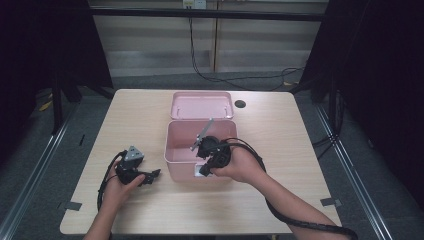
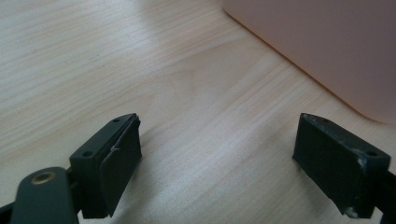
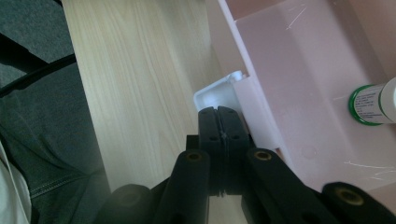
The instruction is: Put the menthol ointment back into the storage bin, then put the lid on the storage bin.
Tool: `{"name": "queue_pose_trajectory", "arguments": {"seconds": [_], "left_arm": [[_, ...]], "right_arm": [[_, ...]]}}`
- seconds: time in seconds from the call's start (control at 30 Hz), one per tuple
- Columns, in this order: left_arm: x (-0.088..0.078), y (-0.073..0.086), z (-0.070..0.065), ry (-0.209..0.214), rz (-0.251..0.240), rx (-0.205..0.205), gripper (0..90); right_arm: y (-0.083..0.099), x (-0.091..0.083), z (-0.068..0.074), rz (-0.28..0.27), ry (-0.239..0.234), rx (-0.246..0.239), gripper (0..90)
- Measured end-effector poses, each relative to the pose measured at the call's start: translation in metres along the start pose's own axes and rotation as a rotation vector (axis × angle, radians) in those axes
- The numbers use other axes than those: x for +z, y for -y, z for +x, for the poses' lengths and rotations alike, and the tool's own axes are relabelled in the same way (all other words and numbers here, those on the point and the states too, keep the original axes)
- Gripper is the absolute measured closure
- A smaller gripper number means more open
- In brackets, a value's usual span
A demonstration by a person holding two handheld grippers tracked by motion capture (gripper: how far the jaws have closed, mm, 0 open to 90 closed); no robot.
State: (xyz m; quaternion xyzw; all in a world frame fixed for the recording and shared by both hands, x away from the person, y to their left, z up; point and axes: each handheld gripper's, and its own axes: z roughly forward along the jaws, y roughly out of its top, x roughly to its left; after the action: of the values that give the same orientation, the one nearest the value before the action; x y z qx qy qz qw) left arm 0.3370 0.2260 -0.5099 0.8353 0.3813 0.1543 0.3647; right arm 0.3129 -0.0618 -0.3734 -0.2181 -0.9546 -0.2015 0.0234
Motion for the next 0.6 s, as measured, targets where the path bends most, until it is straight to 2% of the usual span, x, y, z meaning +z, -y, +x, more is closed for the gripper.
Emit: {"name": "queue_pose_trajectory", "arguments": {"seconds": [0.2,0.3,0.37,0.47,0.6], "left_arm": [[0.000,0.000,0.000,0.002,0.001,-0.001,13.7],[-0.001,-0.002,0.000,0.008,0.025,-0.007,13.1],[-0.002,-0.006,0.002,0.017,0.045,-0.035,13.7],[-0.004,-0.010,0.007,0.046,0.073,-0.105,15.6],[-0.005,-0.017,0.013,0.051,0.129,-0.128,17.0]], "right_arm": [[0.001,0.000,0.001,-0.005,0.011,-0.009,89.7],[0.001,0.000,0.002,-0.004,0.010,-0.015,89.6],[0.001,0.001,0.002,0.000,0.015,-0.024,88.8],[0.001,0.001,0.001,0.000,0.008,-0.025,88.8],[0.001,0.000,0.001,-0.003,0.001,-0.028,88.8]]}}
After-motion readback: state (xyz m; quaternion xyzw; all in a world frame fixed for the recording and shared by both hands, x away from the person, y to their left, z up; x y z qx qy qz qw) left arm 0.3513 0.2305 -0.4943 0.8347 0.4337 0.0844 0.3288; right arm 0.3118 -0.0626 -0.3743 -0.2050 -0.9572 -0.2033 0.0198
